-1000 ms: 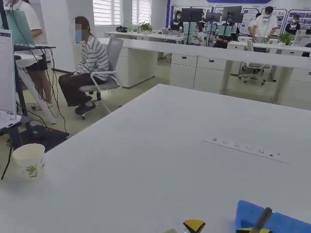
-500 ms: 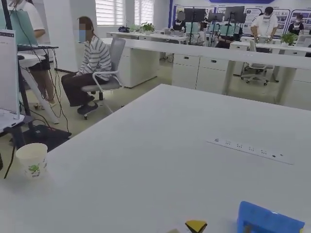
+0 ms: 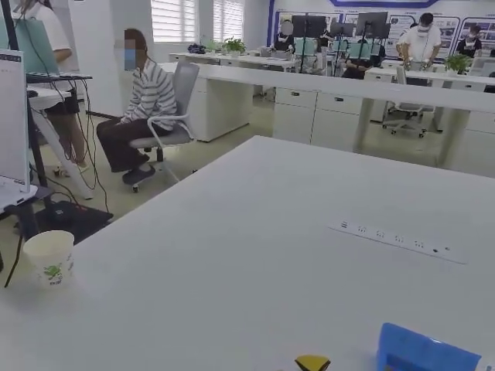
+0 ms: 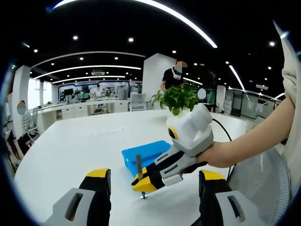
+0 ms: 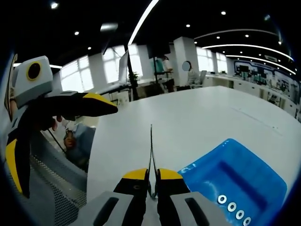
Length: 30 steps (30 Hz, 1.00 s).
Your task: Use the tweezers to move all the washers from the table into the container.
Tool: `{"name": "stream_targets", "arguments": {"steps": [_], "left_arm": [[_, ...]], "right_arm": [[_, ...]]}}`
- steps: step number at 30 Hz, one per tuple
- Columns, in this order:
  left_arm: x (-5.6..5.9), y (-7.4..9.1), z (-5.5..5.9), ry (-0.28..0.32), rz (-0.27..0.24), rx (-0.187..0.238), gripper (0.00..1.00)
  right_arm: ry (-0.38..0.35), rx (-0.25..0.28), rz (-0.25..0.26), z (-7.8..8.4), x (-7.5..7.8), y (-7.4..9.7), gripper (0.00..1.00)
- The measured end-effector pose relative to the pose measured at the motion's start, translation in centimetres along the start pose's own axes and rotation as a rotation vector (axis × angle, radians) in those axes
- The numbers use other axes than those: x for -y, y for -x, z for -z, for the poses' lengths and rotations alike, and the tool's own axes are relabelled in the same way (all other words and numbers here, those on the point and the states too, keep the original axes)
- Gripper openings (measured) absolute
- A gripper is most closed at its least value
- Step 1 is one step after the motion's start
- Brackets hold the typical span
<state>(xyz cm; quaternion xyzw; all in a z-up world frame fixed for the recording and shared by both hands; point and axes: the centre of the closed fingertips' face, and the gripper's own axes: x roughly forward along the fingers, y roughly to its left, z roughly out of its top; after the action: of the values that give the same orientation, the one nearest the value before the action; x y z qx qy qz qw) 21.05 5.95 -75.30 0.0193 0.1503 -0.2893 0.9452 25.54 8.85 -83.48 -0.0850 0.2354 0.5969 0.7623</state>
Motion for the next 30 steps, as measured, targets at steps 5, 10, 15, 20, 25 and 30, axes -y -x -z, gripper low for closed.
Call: {"name": "stream_targets", "arguments": {"steps": [5,10,15,20,25,30], "left_arm": [[0.1,0.0,0.0,-0.003,0.002,-0.003,0.77],[0.1,0.0,0.1,-0.003,0.0,-0.004,0.77],[-0.1,0.0,0.0,0.003,-0.008,0.001,0.77],[-0.1,0.1,-0.1,0.002,-0.01,0.003,0.77],[-0.1,0.1,-0.1,0.005,-0.008,0.003,0.77],[0.0,0.1,-0.1,0.004,-0.004,0.003,0.77]], "right_arm": [[-0.024,0.002,0.002,-0.1,0.3,0.0,0.03],[-0.087,0.02,0.006,0.0,0.6,0.2,0.03],[-0.193,0.064,-0.018,-0.5,0.4,0.7,0.03],[-0.253,0.123,-0.042,-1.9,0.1,1.4,0.03],[-0.302,0.177,-0.077,-3.2,0.0,2.3,0.03],[-0.338,0.226,-0.074,-4.0,0.5,3.5,0.03]]}}
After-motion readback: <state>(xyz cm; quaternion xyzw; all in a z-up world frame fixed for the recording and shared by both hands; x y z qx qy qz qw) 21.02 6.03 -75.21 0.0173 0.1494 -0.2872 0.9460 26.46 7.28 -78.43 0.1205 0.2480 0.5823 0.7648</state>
